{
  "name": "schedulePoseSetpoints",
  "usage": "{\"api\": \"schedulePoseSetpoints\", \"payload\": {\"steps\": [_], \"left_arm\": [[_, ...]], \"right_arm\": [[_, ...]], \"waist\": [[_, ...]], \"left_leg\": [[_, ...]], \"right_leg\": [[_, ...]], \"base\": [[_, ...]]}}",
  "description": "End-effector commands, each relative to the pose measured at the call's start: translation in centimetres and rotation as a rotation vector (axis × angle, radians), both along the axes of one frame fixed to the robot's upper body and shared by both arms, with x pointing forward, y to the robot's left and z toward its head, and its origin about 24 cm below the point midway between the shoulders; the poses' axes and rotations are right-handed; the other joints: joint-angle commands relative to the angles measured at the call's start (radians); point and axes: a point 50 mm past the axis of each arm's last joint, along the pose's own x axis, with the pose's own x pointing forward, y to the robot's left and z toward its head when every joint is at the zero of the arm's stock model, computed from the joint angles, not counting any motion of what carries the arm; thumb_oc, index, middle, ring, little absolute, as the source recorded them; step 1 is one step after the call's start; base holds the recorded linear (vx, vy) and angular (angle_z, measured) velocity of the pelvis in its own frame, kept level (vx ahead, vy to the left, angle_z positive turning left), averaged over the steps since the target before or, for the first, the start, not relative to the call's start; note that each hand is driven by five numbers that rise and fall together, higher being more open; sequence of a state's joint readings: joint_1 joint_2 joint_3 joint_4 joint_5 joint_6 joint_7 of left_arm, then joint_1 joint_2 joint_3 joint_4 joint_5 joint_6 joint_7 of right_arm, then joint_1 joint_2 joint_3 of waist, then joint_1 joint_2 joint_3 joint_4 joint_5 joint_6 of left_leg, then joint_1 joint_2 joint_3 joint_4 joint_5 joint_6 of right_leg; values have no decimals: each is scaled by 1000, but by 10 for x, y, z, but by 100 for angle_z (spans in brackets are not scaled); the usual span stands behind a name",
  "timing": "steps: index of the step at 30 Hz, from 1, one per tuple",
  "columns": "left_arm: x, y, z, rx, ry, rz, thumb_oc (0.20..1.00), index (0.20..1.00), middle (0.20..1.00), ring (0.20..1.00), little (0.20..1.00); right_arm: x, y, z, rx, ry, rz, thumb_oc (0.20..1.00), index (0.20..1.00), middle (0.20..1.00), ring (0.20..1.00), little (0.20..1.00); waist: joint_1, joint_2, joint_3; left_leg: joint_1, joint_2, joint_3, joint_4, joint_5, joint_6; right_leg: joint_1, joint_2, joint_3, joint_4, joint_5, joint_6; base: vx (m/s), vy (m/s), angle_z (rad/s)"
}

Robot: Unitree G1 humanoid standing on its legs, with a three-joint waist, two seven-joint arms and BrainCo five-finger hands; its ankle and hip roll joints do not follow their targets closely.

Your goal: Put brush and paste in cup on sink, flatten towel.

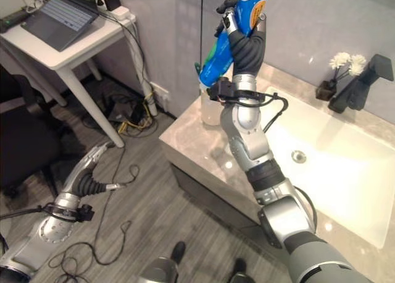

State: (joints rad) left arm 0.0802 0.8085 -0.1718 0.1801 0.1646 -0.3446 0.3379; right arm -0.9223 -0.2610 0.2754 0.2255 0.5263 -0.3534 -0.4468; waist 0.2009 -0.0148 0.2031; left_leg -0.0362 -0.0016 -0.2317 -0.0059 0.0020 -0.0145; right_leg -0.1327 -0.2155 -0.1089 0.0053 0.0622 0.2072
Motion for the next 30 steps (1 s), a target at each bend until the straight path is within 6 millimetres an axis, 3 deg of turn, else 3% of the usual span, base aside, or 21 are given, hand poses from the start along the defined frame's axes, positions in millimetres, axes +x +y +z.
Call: {"api": "schedulePoseSetpoints", "payload": {"steps": [1,3,4,5,7,12,22,30], "left_arm": [[-11,6,-1,57,47,-31,1000,1000,1000,1000,1000],[-11,6,-2,58,48,-31,1000,1000,1000,1000,1000],[-18,17,-21,75,134,32,1000,1000,1000,1000,1000],[-18,17,-21,75,134,32,1000,1000,1000,1000,1000],[-29,29,-39,63,216,111,1000,1000,1000,1000,1000],[-30,27,-62,73,304,135,1000,1000,1000,1000,1000],[-32,22,-77,47,336,168,1000,1000,1000,1000,1000],[-34,22,-86,12,358,222,1000,1000,1000,1000,1000]], "right_arm": [[-18,-12,56,10,-249,-48,200,200,200,200,200],[-18,-12,56,9,-248,-48,200,200,200,200,200],[-18,-11,55,6,-244,-38,200,200,200,200,200],[-18,-11,55,6,-244,-38,200,200,200,200,200],[-18,-8,55,-21,-240,-29,200,200,200,200,200],[-13,-4,51,-62,-216,-28,200,200,200,200,200],[-8,-1,50,-55,-195,-22,200,200,200,200,200],[-16,13,44,-90,-203,47,200,200,200,200,200]], "waist": [[13,-52,-39],[11,-52,-40],[9,-57,-47],[9,-57,-48],[9,-61,-47],[-7,-67,-43],[-14,-78,-42],[-26,-92,-34]], "left_leg": [[68,-107,44,23,-96,43],[68,-107,42,22,-96,43],[62,-102,42,20,-97,42],[62,-102,42,20,-97,42],[52,-91,43,18,-96,37],[40,-65,36,5,-89,23],[38,-44,44,-31,-73,13],[50,-39,50,-49,-67,15]], "right_leg": [[-54,-41,22,24,153,21],[-51,-41,20,20,155,22],[-49,-30,24,21,159,24],[-50,-29,24,20,159,24],[-50,-15,18,25,145,18],[-47,7,8,16,113,3],[-36,26,12,-15,102,-4],[-26,29,21,-20,103,-5]], "base": [[15,-70,90],[17,-72,46],[27,-85,15],[38,-118,-6],[10,-89,-9],[10,-93,-8],[7,-15,0],[0,0,0]]}}
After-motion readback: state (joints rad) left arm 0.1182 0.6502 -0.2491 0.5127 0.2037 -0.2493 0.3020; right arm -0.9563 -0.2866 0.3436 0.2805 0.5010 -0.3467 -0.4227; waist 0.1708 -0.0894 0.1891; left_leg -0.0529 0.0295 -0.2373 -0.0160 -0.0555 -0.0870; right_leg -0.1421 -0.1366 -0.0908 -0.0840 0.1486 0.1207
